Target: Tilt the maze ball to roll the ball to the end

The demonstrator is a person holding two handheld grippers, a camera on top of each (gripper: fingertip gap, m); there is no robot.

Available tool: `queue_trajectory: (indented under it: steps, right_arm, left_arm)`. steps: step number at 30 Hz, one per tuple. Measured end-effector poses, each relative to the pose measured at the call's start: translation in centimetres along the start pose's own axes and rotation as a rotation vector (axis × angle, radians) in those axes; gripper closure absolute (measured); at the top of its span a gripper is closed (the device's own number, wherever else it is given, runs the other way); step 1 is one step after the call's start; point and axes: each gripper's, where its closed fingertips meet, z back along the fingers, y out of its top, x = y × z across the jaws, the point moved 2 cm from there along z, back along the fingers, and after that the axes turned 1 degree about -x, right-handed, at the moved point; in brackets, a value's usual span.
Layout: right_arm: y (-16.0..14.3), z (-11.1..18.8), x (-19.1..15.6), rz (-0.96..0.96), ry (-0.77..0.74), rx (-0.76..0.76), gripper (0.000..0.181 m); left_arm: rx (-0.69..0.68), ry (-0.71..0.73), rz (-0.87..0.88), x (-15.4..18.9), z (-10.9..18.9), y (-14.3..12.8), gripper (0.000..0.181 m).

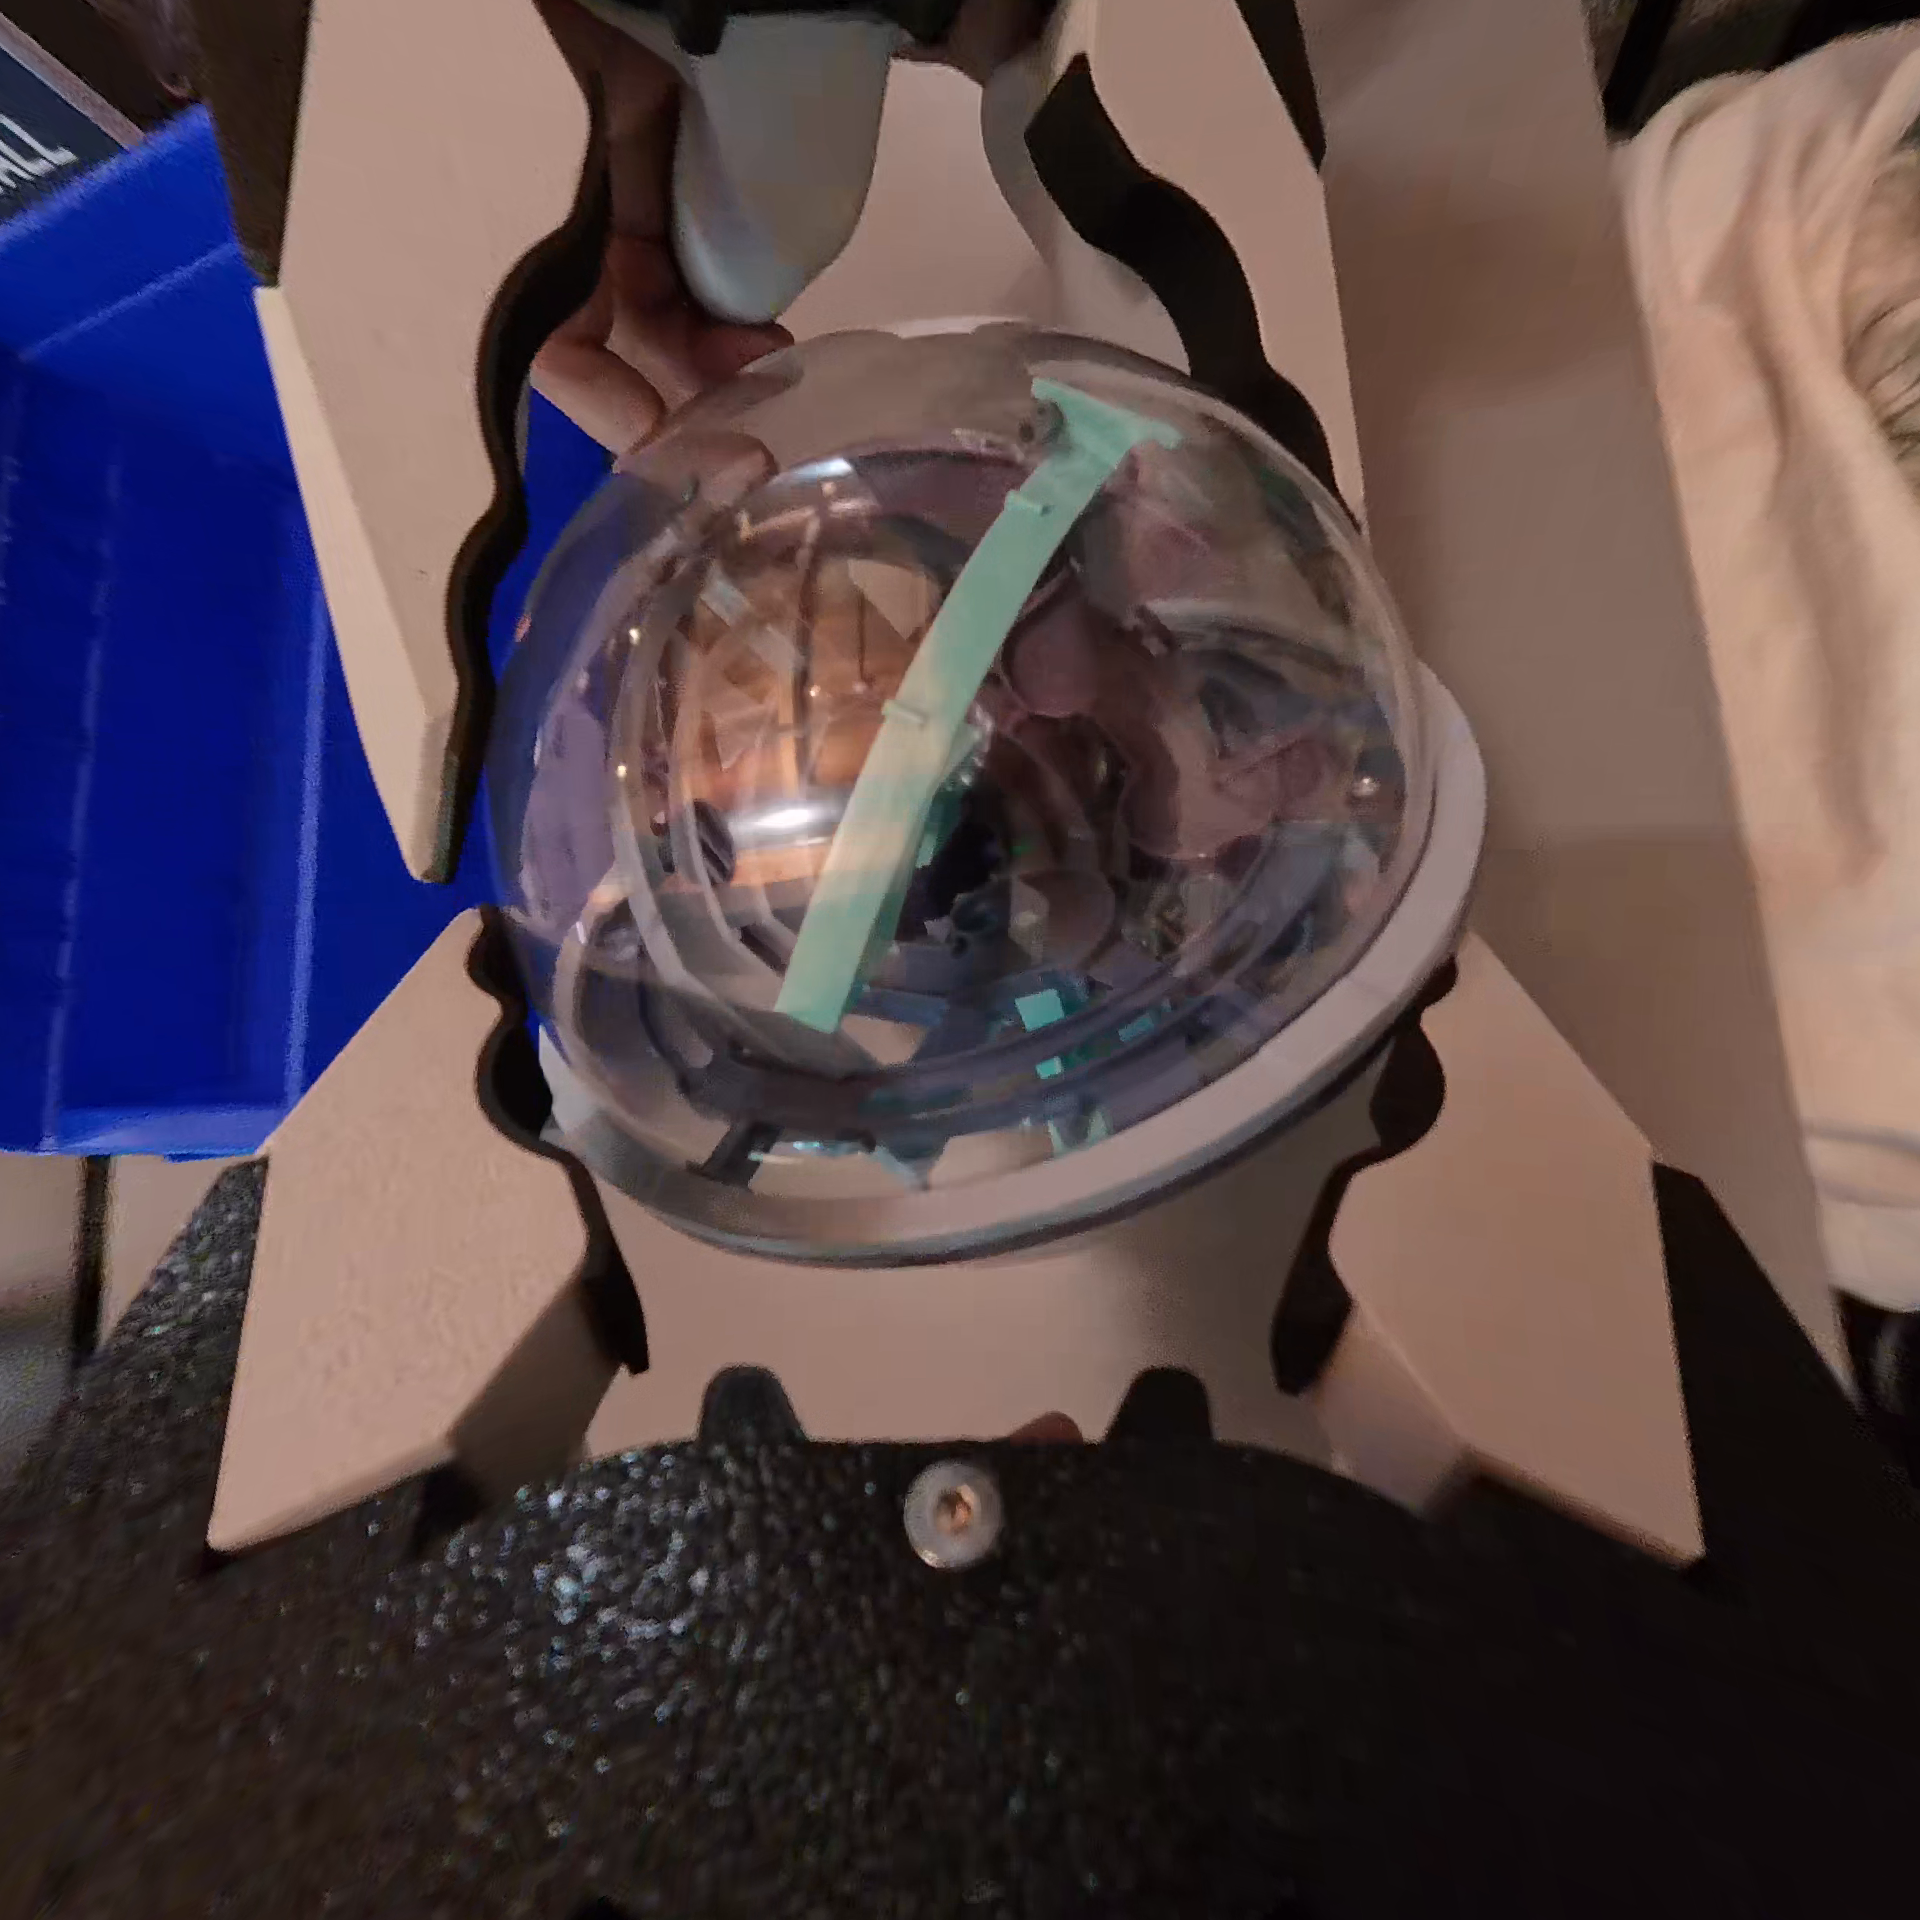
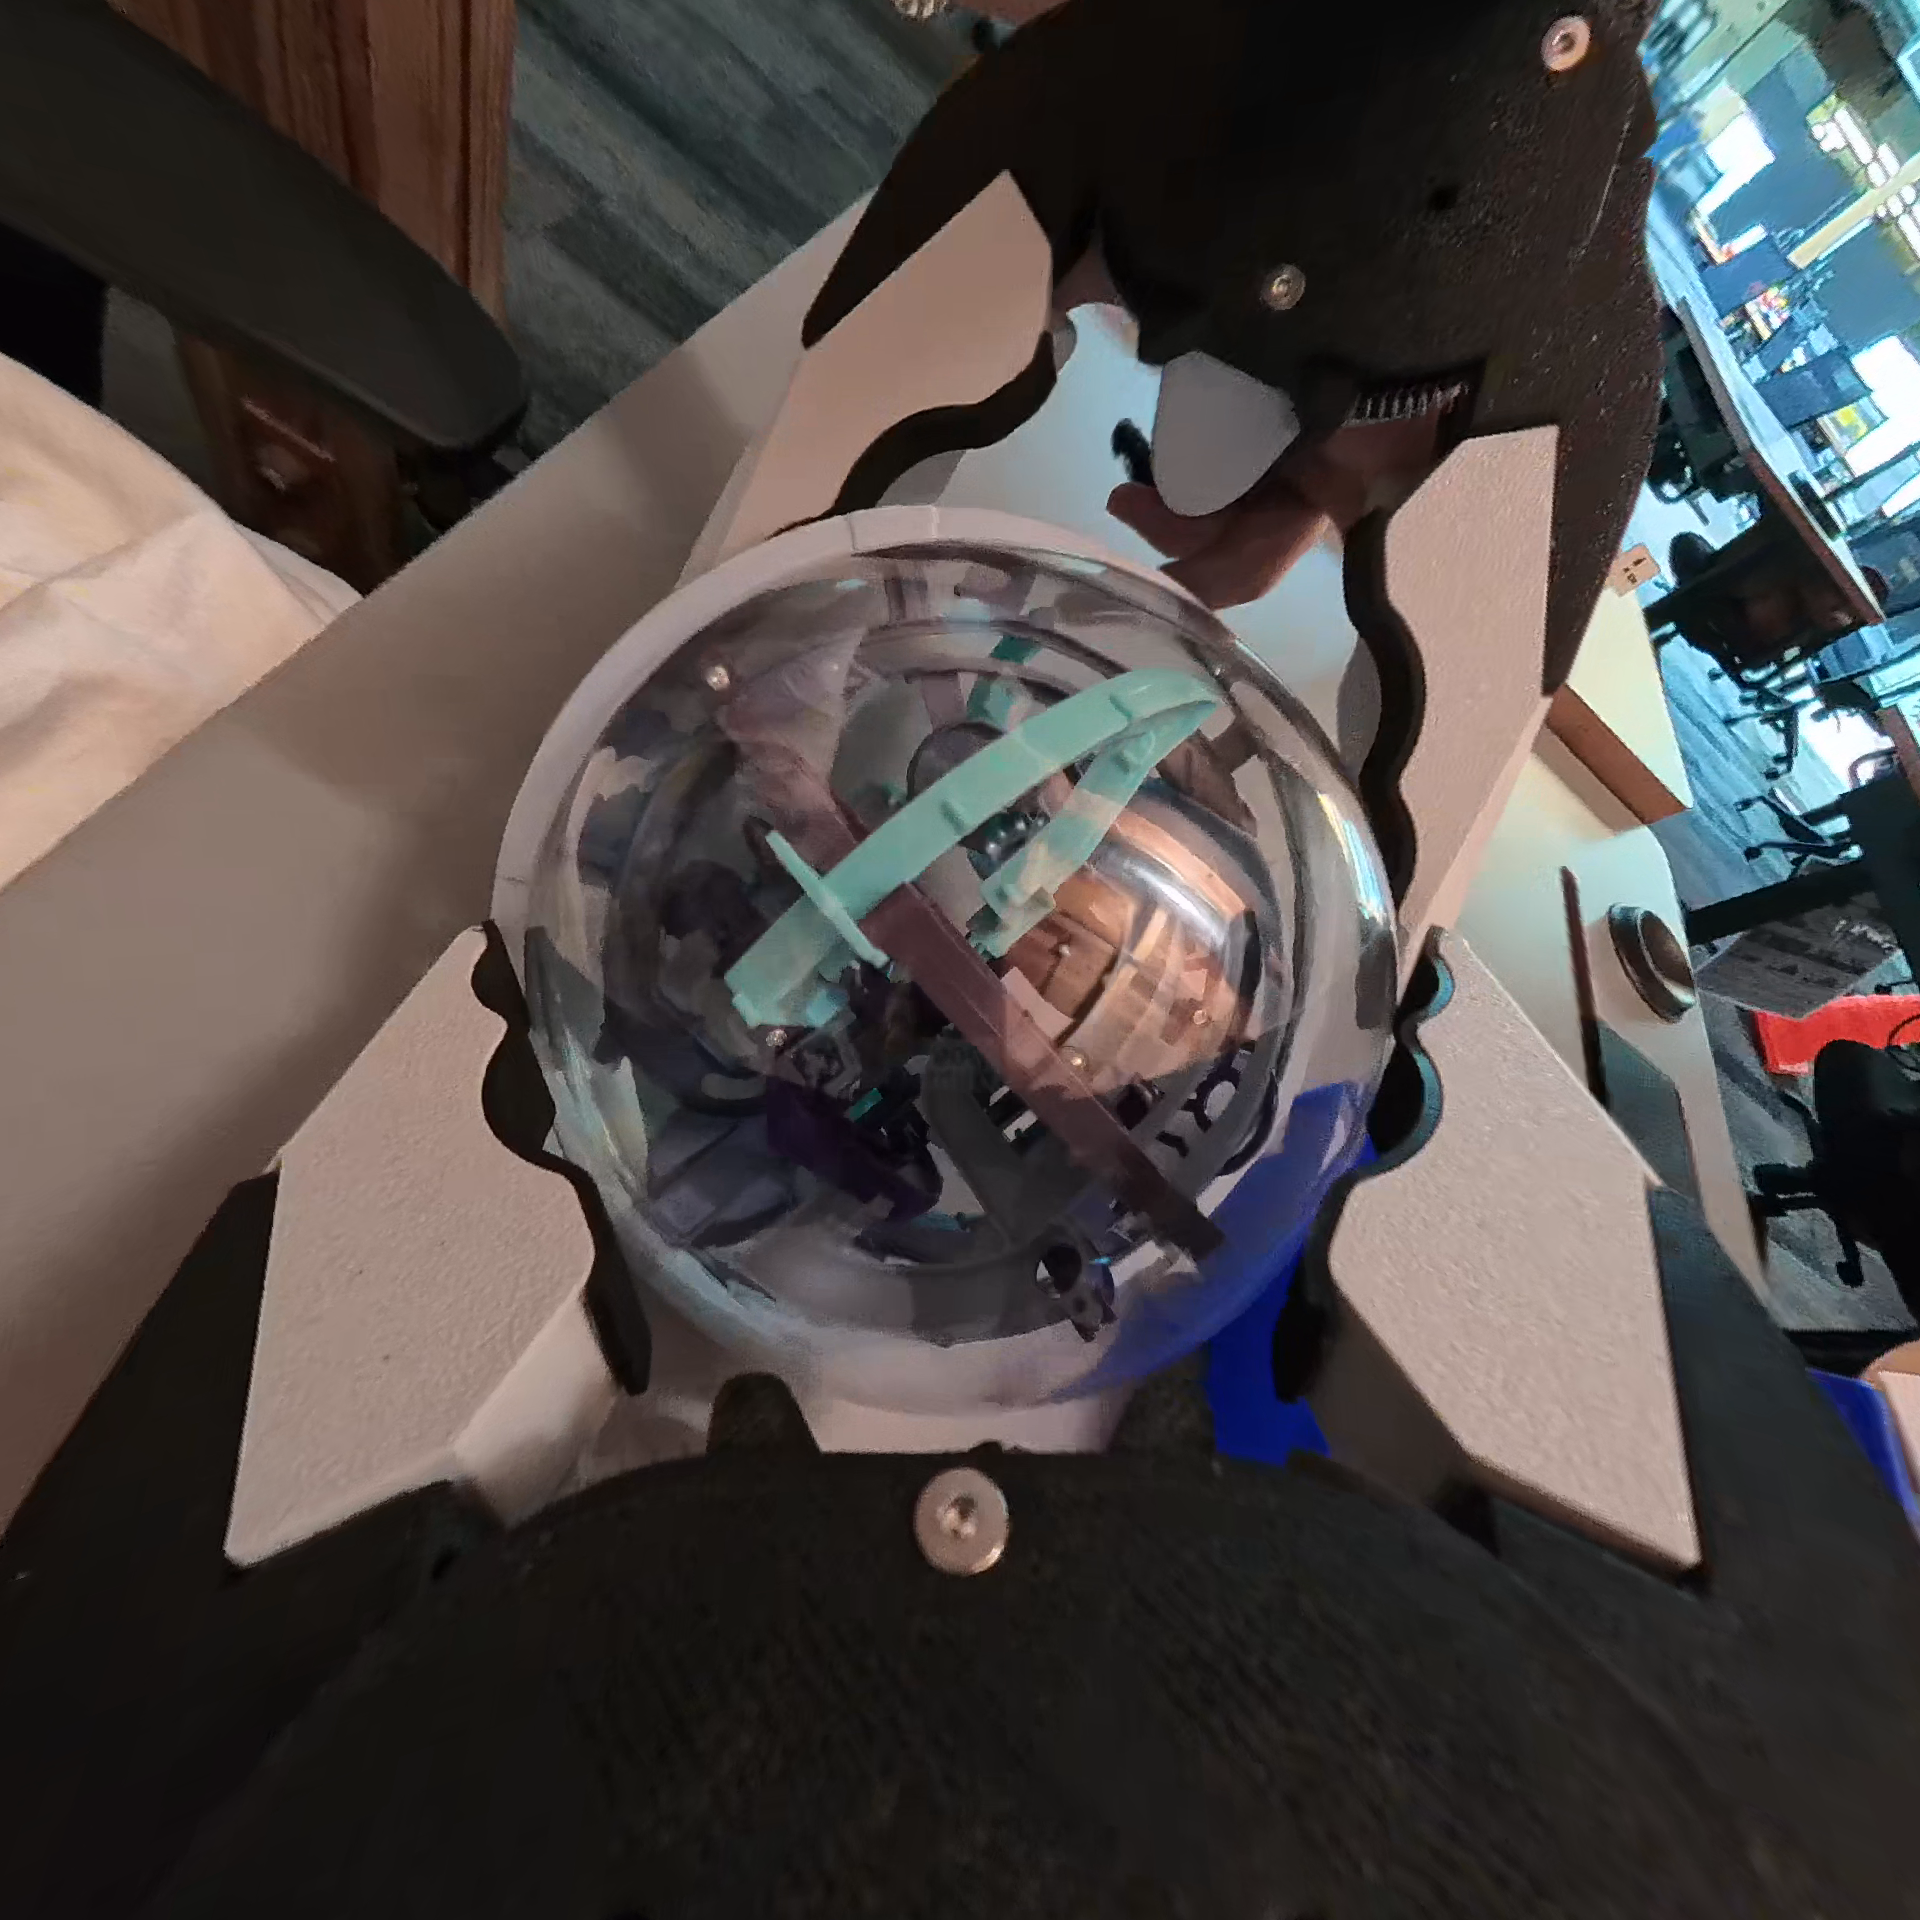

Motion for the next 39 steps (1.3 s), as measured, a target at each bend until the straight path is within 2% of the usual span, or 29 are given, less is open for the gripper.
queue_trajectory:
  steps: [4,10,16,18,20,24,30,39]
  right_arm:
    - [-0.2,0.6,-0.7,-0.031,-0.009,0.023,0.023]
    - [-1.4,1.8,-0.5,-0.106,-0.073,-0.021,0.024]
    - [-1.6,3.4,-0.8,-0.240,-0.140,0.101,0.044]
    - [-1.8,3.0,-1.6,-0.249,-0.117,0.096,0.024]
    - [-2.0,2.6,-1.4,-0.205,-0.164,0.070,0.022]
    - [-1.4,3.2,-1.2,-0.220,-0.181,0.120,0.023]
    - [-2.3,3.6,-0.8,-0.285,-0.117,0.104,0.024]
    - [-3.6,3.7,-1.4,-0.437,0.005,0.172,0.024]
  left_arm:
    - [0.014,-0.031,0.063,0.5,-0.2,1.1,0.024]
    - [-0.028,-0.023,0.117,0.3,-0.6,1.7,0.024]
    - [-0.052,-0.007,0.240,-0.1,-0.5,1.3,0.024]
    - [-0.066,-0.023,0.295,0.0,-0.7,1.0,0.025]
    - [-0.070,-0.081,0.362,0.8,-1.3,0.7,0.024]
    - [-0.019,-0.037,0.372,0.7,-1.4,0.4,0.034]
    - [0.074,0.001,0.463,0.1,-2.1,1.2,0.029]
    - [0.220,0.031,0.614,-0.6,-2.0,3.1,0.026]
